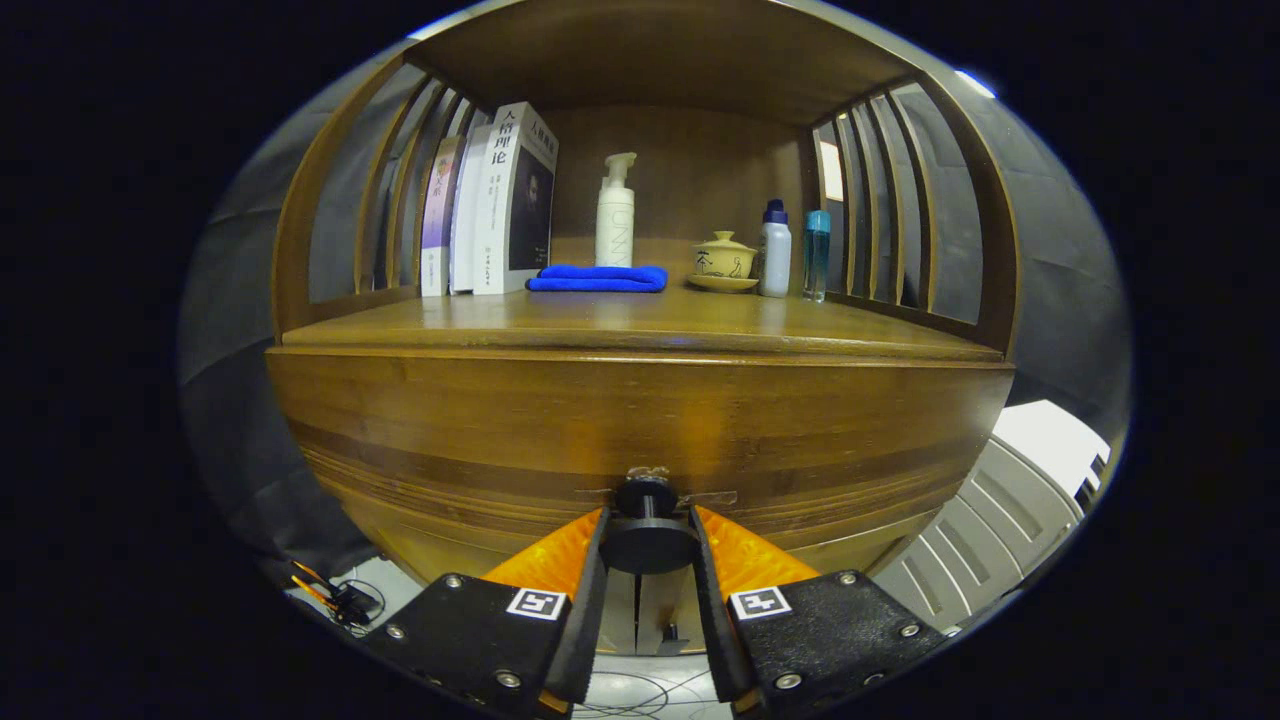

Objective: Pull open the drawer, take out the items inside it, and place them on the countertop above the cabinet.

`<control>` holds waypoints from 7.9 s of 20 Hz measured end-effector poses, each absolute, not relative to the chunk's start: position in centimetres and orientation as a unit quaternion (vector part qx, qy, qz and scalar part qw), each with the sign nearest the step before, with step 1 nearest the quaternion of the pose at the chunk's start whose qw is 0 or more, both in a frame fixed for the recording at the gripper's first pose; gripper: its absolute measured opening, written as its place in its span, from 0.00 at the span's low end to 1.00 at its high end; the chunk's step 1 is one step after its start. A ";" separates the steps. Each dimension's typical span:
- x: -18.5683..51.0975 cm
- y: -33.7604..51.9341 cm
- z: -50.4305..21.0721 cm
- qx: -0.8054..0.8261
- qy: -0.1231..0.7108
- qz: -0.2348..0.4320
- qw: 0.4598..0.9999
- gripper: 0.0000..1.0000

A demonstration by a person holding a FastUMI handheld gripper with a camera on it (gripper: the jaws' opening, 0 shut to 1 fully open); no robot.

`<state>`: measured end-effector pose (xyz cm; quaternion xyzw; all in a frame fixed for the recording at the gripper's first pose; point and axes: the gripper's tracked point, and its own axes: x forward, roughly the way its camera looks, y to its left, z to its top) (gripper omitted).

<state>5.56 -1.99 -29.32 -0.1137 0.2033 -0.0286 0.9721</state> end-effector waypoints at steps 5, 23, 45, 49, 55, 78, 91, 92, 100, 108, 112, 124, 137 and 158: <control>5.5 -1.9 -29.3 -0.109 0.199 -0.018 0.974 0.46; 5.0 -1.8 -29.1 -0.090 0.155 -0.025 0.983 0.27; -7.2 -1.7 -28.1 -0.089 0.150 -0.022 0.984 0.27; -8.8 -1.4 -28.5 -0.080 0.163 -0.029 0.983 0.27; -10.5 -1.3 -28.5 -0.085 0.165 -0.018 0.982 0.27; -11.8 1.3 -18.7 -0.075 0.075 0.013 0.994 0.95; -4.4 1.0 -11.4 -0.043 0.092 -0.048 0.994 0.95; -3.9 1.5 -12.0 -0.035 0.103 -0.042 0.993 0.95; -0.9 1.9 -17.0 -0.037 0.193 -0.046 0.979 0.95; 0.5 -0.9 -19.9 -0.109 0.280 -0.093 0.949 0.95; 1.3 -1.6 -21.6 -0.080 0.315 -0.111 0.939 0.95; 3.4 -5.0 -25.1 -0.146 0.463 -0.136 0.864 0.96; 4.7 -6.4 -29.2 -0.086 0.545 -0.115 0.826 0.87; 1.6 -6.5 -28.3 -0.133 0.558 -0.090 0.814 0.42</control>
